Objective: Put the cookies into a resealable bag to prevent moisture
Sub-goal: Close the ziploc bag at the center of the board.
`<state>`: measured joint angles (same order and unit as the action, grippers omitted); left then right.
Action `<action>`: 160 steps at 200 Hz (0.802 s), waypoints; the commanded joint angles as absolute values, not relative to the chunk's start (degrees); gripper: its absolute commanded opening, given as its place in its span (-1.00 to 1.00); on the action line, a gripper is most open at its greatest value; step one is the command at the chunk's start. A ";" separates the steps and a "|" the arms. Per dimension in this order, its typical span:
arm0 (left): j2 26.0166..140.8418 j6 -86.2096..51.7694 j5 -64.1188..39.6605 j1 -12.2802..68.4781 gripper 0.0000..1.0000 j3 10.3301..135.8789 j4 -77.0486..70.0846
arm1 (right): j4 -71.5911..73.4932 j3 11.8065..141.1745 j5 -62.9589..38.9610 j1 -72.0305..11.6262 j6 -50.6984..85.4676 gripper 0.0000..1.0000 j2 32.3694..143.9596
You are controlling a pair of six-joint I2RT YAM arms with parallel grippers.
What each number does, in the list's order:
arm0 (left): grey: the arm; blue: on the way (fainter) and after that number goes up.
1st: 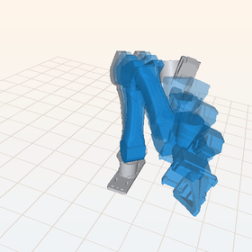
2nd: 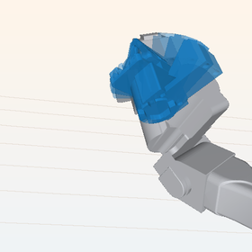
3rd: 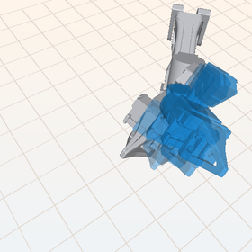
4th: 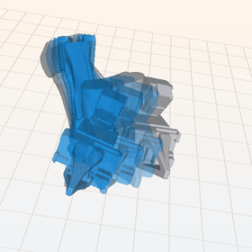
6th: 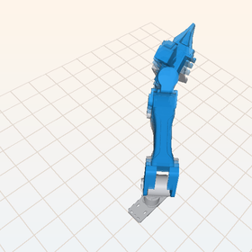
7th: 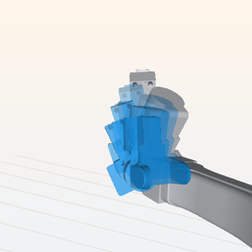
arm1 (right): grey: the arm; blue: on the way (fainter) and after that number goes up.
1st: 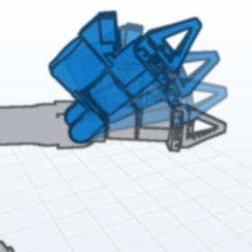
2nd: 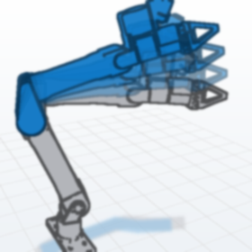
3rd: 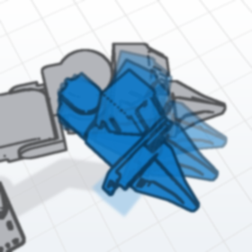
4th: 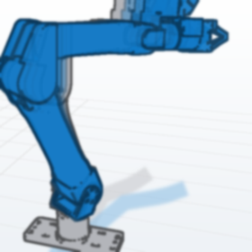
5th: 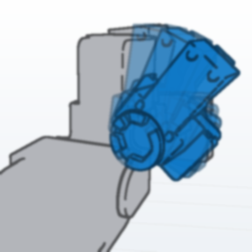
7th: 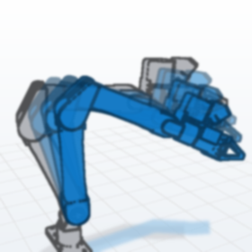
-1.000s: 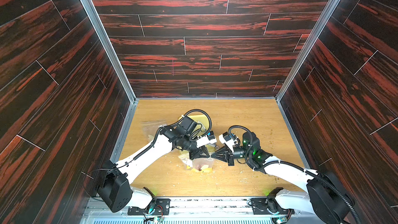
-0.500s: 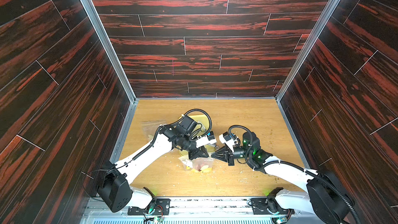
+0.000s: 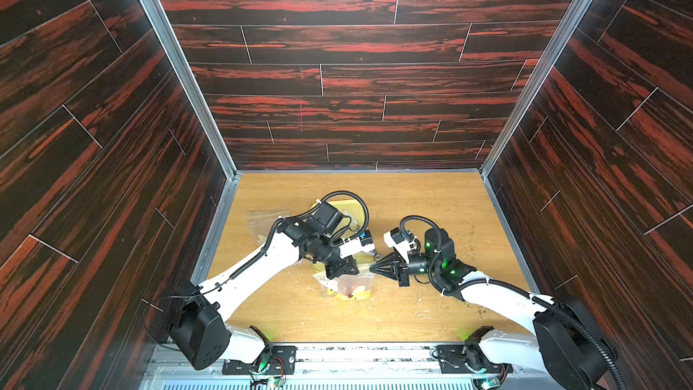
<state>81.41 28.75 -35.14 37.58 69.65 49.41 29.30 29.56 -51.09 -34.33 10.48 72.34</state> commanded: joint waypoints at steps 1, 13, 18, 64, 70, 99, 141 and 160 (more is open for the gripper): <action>80.07 29.68 -31.02 37.22 -0.88 71.14 54.92 | 28.81 28.92 -52.03 -33.09 10.55 -1.00 71.65; 79.75 29.67 -30.29 37.05 -0.60 71.02 55.87 | 28.83 28.91 -52.25 -32.79 10.55 -1.00 71.71; 79.57 29.66 -30.15 37.00 -0.58 70.89 55.91 | 28.83 28.92 -52.36 -32.74 10.63 -1.00 71.69; 78.19 29.79 -29.36 35.96 -0.96 70.82 56.95 | 28.50 28.74 -52.65 -32.25 10.63 -1.00 71.54; 77.82 29.67 -29.12 35.68 -0.82 70.55 57.00 | 28.47 28.73 -52.65 -32.16 10.63 -1.00 71.50; 75.71 29.24 -28.72 34.61 -0.64 69.28 57.00 | 28.32 28.65 -52.71 -31.72 10.59 -1.00 71.63; 73.36 28.18 -27.99 33.26 -0.87 68.10 57.22 | 28.42 28.43 -52.82 -31.35 10.77 -1.00 71.47; 72.52 27.75 -26.95 32.96 -0.47 66.88 56.42 | 28.31 28.43 -52.91 -31.20 10.78 -1.00 71.09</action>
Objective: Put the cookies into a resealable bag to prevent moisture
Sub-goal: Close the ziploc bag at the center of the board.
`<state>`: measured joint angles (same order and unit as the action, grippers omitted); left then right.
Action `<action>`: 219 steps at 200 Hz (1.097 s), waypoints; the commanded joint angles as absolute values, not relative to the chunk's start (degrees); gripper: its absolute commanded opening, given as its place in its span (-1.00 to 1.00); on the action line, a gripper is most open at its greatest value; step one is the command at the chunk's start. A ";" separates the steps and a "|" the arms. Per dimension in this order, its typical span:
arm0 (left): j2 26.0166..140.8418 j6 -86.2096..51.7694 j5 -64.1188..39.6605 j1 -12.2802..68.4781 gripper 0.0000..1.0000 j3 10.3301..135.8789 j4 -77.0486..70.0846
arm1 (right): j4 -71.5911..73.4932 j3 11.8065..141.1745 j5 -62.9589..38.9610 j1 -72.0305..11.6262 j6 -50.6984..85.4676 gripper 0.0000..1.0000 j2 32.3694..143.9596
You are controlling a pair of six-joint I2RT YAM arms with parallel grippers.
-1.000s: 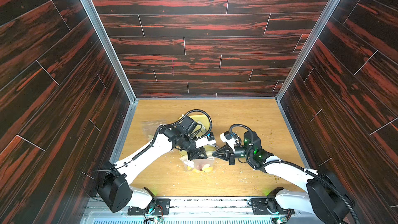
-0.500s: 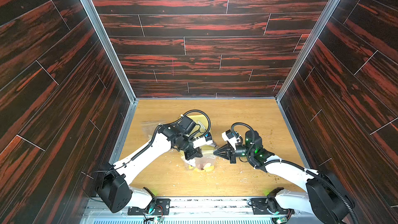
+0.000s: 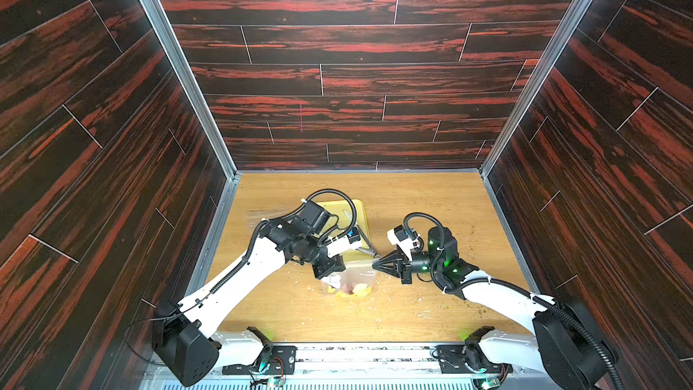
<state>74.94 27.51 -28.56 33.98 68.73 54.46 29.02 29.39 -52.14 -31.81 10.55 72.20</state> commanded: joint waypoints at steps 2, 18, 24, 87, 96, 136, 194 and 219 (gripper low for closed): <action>72.47 27.66 -26.86 32.96 -0.47 66.82 56.25 | 28.30 28.47 -52.89 -31.20 10.78 -1.00 71.03; 72.27 27.64 -27.54 33.00 -0.39 65.87 54.45 | 28.47 28.37 -53.09 -31.20 10.89 -1.00 70.80; 72.33 27.82 -28.43 32.97 -0.35 65.51 53.47 | 28.86 28.30 -53.25 -31.18 11.11 -1.00 70.84; 75.26 31.63 -34.22 33.05 -0.29 64.58 46.57 | 30.55 28.34 -53.88 -31.03 11.86 -1.00 71.51; 75.78 31.56 -35.31 33.05 -0.34 64.59 45.36 | 30.51 28.55 -53.96 -31.03 11.88 -1.00 71.71; 78.82 35.30 -35.04 33.13 -0.60 66.73 52.20 | 29.88 28.32 -54.05 -30.35 11.52 -1.00 71.36; 75.91 33.21 -27.80 32.87 -1.00 67.14 55.06 | 29.08 28.03 -54.23 -29.27 11.21 -1.00 71.18; 74.86 31.73 -24.23 32.85 -0.56 66.37 55.09 | 29.18 28.04 -54.49 -28.92 11.25 -1.00 70.95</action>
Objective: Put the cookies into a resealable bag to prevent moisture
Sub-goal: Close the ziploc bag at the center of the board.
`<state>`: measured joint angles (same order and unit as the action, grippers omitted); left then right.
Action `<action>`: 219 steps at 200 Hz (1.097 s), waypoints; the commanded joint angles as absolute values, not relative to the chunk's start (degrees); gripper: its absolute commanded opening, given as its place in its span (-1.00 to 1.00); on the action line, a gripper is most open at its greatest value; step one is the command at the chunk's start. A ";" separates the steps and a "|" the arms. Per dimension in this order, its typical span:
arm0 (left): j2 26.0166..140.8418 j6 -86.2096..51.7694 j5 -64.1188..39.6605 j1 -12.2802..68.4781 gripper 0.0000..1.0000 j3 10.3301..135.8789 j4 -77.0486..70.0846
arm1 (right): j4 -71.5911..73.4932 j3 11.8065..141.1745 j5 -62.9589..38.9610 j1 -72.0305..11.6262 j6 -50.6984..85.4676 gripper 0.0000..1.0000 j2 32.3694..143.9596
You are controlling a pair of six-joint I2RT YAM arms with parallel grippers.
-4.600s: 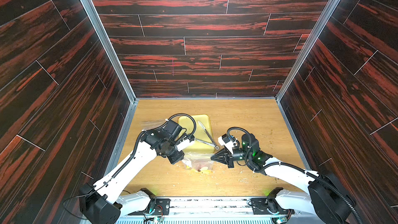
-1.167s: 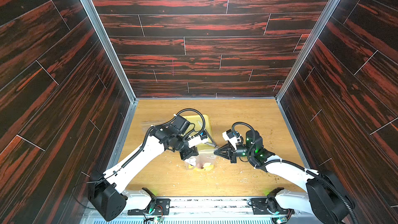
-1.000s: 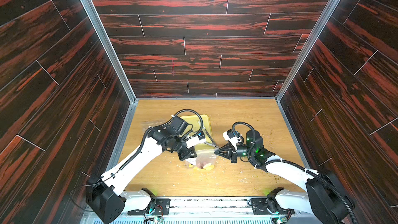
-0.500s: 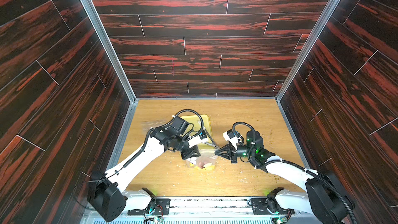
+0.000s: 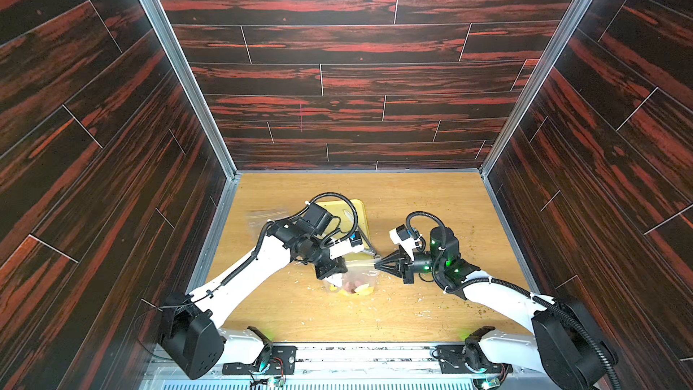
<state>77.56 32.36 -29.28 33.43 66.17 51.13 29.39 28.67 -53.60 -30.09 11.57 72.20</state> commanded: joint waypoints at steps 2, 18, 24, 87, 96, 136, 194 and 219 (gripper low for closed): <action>74.81 31.73 -24.14 32.80 -0.56 66.36 55.17 | 29.16 28.04 -54.45 -28.85 11.25 -1.00 70.93; 74.12 31.47 -23.39 32.53 -0.83 66.37 55.57 | 29.15 28.03 -54.66 -28.82 11.29 -1.00 70.83; 73.92 31.39 -23.37 32.44 -0.97 66.45 55.59 | 29.10 28.04 -54.67 -28.83 11.25 -1.00 70.75; 71.70 31.00 -20.84 31.83 -0.50 65.07 56.80 | 29.25 27.78 -54.87 -28.32 11.33 -1.00 70.75; 71.22 30.85 -20.48 31.73 -0.81 65.12 56.58 | 29.27 27.77 -54.93 -28.30 11.40 -1.00 70.59; 70.48 31.28 -20.55 31.03 -0.82 65.60 58.67 | 29.15 28.04 -55.08 -28.13 11.27 -1.00 70.84; 68.20 30.92 -19.68 30.52 -1.00 63.19 56.78 | 29.71 27.62 -55.11 -27.78 11.51 -1.00 70.95; 68.12 30.85 -19.38 30.23 -1.00 62.70 57.19 | 29.73 27.25 -54.94 -27.53 11.52 -1.00 70.93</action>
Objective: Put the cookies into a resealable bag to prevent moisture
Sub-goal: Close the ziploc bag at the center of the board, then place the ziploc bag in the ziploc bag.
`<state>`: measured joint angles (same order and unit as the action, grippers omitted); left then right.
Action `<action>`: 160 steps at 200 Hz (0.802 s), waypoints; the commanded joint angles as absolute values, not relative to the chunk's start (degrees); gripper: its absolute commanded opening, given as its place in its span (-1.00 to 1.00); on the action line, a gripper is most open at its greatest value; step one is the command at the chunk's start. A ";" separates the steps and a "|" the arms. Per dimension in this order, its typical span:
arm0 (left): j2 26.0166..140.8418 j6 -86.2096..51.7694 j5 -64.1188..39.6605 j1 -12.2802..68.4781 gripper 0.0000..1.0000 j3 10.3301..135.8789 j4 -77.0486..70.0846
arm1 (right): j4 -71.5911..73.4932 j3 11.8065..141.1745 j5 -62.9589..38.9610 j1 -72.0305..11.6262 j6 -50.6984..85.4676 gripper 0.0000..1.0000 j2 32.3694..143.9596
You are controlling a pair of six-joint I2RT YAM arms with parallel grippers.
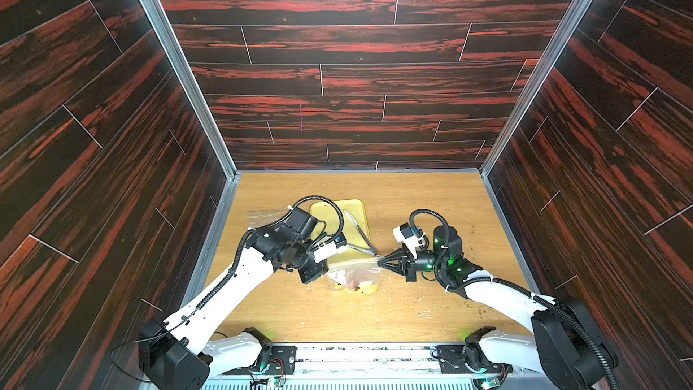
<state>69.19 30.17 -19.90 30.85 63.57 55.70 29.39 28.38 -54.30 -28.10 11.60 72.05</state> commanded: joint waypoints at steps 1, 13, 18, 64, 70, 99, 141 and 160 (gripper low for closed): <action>68.12 30.85 -19.27 30.23 -1.00 62.68 57.21 | 29.76 27.25 -54.89 -27.52 11.56 -1.00 70.93; 67.79 30.65 -18.73 30.15 -1.00 62.15 57.06 | 30.13 27.10 -54.97 -27.42 11.82 -1.00 70.77; 67.69 30.52 -18.68 30.11 -1.00 62.01 56.79 | 30.30 27.07 -55.10 -27.42 11.93 -1.00 70.76; 67.29 29.63 -15.69 30.15 -1.00 64.28 57.44 | 31.20 28.25 -55.65 -27.42 12.02 -1.00 72.32; 66.90 29.33 -15.60 30.17 -1.00 64.55 57.57 | 31.63 28.51 -55.95 -27.56 12.20 -1.00 72.52; 64.94 23.61 -7.42 30.15 -1.00 65.34 56.94 | 31.29 31.08 -55.18 -28.76 11.43 -0.32 74.06; 61.84 14.42 9.28 26.65 -1.00 69.30 66.78 | 27.31 35.11 -51.69 -28.74 8.60 -0.02 75.59; 60.51 11.83 13.21 20.67 -1.00 68.03 65.13 | 25.45 36.91 -50.93 -28.74 7.80 0.03 76.76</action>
<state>62.83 17.69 2.87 26.15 67.83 61.63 28.73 34.20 -52.27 -28.56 10.15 74.76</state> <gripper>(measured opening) 0.047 0.505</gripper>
